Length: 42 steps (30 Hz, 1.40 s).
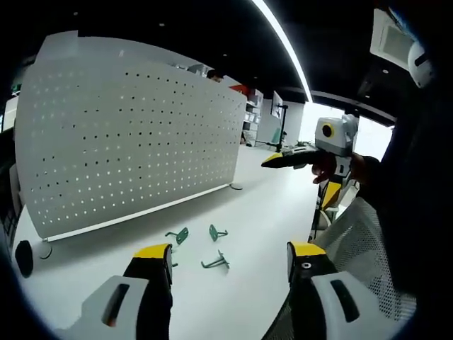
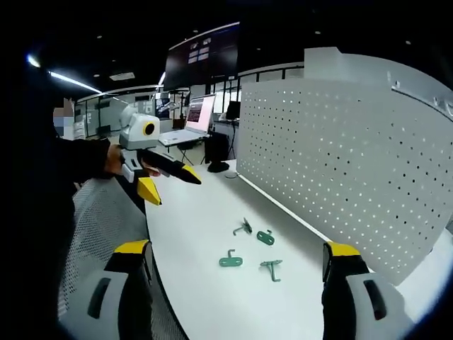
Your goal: Insert the hook assembly into the mounting plate slot until the hook locks in place.
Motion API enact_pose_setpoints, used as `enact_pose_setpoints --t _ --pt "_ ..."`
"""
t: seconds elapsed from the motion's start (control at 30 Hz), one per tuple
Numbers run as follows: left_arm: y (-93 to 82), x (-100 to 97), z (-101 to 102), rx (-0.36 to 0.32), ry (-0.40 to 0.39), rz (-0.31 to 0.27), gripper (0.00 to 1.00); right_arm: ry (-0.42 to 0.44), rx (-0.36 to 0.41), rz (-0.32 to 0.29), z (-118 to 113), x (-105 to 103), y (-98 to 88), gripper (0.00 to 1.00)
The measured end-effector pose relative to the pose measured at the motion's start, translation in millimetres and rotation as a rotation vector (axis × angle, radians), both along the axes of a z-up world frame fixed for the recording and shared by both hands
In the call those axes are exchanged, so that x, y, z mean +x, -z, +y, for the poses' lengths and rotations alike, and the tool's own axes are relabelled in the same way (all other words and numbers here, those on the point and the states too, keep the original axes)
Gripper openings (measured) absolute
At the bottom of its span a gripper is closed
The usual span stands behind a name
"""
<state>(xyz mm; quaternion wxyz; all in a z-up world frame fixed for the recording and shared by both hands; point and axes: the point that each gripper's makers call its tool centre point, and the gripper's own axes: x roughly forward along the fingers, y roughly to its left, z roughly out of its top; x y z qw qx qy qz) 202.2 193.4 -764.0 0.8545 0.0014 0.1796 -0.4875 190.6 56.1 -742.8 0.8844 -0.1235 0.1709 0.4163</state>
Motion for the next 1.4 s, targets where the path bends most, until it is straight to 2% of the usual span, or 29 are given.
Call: enact_pose_setpoints --t 1.0,1.23,1.4 --pt "0.2 5.1 0.2 -0.015 -0.009 0.019 0.63 0.016 0.003 0.014 -4.2 7.3 3.8 0.97" --pt "5.9 15.9 -3.2 0.023 -0.008 0.022 0.56 0.029 0.011 0.014 -6.8 8.5 3.9 0.96" --pt "10.3 32.5 -10.2 0.086 0.016 0.005 0.51 0.045 0.017 0.024 -11.9 8.7 8.7 0.96"
